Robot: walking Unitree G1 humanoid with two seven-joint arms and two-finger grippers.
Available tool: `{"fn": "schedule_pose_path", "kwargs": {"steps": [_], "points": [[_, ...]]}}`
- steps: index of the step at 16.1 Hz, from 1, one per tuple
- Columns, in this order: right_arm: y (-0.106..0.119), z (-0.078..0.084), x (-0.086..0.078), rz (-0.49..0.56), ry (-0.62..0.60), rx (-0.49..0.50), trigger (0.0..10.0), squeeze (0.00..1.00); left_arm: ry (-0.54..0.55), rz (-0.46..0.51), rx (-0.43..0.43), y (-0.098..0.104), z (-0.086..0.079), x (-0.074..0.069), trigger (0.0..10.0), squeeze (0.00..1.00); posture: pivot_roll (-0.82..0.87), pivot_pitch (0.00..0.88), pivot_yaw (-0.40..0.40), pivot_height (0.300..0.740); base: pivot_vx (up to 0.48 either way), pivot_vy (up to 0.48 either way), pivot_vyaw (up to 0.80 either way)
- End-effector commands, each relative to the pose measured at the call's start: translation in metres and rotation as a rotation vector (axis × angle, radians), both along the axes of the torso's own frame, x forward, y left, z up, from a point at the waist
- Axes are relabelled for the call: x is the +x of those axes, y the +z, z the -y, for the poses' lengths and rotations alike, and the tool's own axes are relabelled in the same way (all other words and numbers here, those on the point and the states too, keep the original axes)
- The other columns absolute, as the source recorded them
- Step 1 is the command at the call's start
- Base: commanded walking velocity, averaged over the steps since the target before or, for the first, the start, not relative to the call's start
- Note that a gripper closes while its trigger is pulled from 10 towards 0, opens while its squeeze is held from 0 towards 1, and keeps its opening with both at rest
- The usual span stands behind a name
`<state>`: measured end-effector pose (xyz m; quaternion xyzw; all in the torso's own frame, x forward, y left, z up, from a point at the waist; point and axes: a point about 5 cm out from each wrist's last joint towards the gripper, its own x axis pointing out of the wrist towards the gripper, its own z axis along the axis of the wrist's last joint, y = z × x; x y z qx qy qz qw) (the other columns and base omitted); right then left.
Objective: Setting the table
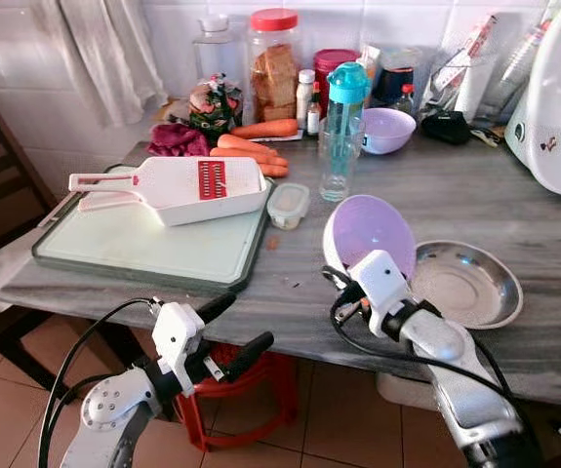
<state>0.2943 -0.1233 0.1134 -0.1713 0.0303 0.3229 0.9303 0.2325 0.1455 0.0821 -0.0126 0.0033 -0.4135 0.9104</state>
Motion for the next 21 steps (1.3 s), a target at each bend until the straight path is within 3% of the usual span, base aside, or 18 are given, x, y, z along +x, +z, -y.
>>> {"fn": "schedule_pose_path", "kwargs": {"steps": [1, 11, 12, 14, 16, 17, 19, 21], "points": [[0.002, -0.004, 0.002, 0.002, 0.042, 0.0, 10.0, 0.0, -0.012, 0.004, 0.006, 0.003, -0.002, -0.001, 10.0, 0.0, 0.03, 0.008, 0.049, 0.74, 0.0, 0.0, 0.0], [0.004, 0.015, 0.02, -0.005, 0.009, -0.054, 10.0, 0.0, -0.044, -0.007, -0.013, 0.003, 0.001, -0.001, 10.0, 0.0, 0.02, 0.007, 0.062, 0.74, 0.0, 0.0, 0.0], [0.005, 0.015, 0.022, -0.005, 0.007, -0.061, 10.0, 0.21, -0.052, -0.012, -0.025, 0.004, 0.001, -0.001, 10.0, 0.0, 0.02, 0.008, 0.062, 0.74, 0.0, 0.0, 0.0], [0.004, 0.015, 0.025, -0.023, 0.022, -0.062, 10.0, 0.21, -0.056, -0.006, -0.019, 0.005, 0.002, 0.0, 10.0, 0.0, 0.02, 0.007, 0.062, 0.74, 0.0, 0.0, 0.0], [0.003, 0.015, 0.026, -0.036, 0.04, -0.08, 10.0, 0.31, -0.054, 0.001, -0.018, 0.006, 0.002, 0.0, 10.0, 0.0, 0.02, 0.007, 0.062, 0.74, 0.0, 0.0, 0.0], [0.004, 0.015, 0.027, -0.04, 0.048, -0.082, 10.0, 0.68, -0.055, 0.0, -0.019, 0.006, 0.003, 0.0, 10.0, 0.0, 0.02, 0.007, 0.062, 0.74, 0.0, 0.0, 0.0], [0.005, 0.017, 0.03, -0.047, 0.06, -0.087, 10.0, 1.0, -0.057, -0.005, -0.021, 0.006, 0.005, 0.0, 10.0, 0.0, 0.03, 0.002, 0.059, 0.74, 0.0, 0.0, 0.0], [0.005, 0.019, 0.031, -0.045, 0.061, -0.093, 10.0, 1.0, -0.054, -0.006, -0.02, 0.007, 0.005, 0.0, 10.0, 0.0, 0.03, 0.001, 0.059, 0.74, 0.0, 0.0, 0.0]]}}
